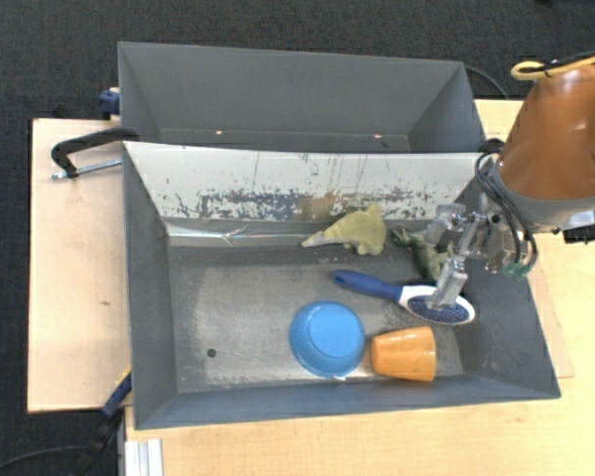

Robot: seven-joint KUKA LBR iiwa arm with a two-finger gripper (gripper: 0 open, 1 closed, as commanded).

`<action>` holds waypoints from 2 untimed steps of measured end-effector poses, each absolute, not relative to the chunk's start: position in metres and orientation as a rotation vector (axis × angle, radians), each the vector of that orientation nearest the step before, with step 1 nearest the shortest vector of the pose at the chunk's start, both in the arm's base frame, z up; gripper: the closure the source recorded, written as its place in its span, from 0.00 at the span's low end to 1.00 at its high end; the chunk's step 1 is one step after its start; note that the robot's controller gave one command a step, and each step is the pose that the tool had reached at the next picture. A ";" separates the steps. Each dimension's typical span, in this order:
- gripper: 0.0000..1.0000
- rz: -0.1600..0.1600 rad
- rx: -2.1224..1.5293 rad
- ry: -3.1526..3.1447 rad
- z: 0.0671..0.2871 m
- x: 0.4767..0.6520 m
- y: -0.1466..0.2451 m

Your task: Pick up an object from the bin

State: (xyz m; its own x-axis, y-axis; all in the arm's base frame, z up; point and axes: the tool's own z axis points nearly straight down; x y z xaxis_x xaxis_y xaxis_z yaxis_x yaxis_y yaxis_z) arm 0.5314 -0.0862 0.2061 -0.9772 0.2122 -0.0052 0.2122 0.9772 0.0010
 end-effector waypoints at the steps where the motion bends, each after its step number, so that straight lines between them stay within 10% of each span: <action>1: 0.00 0.005 0.216 3.126 0.088 0.536 -0.091; 2: 1.00 0.002 0.212 3.126 0.090 0.535 -0.092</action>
Offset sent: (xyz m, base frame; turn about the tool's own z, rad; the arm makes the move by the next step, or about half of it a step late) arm 0.0011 -0.0070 -0.1182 -0.0778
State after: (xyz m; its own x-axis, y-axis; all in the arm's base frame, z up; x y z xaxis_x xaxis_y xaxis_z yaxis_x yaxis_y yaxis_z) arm 0.5350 -0.0920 0.0897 -0.9908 0.1351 -0.0079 0.1350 0.9908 0.0015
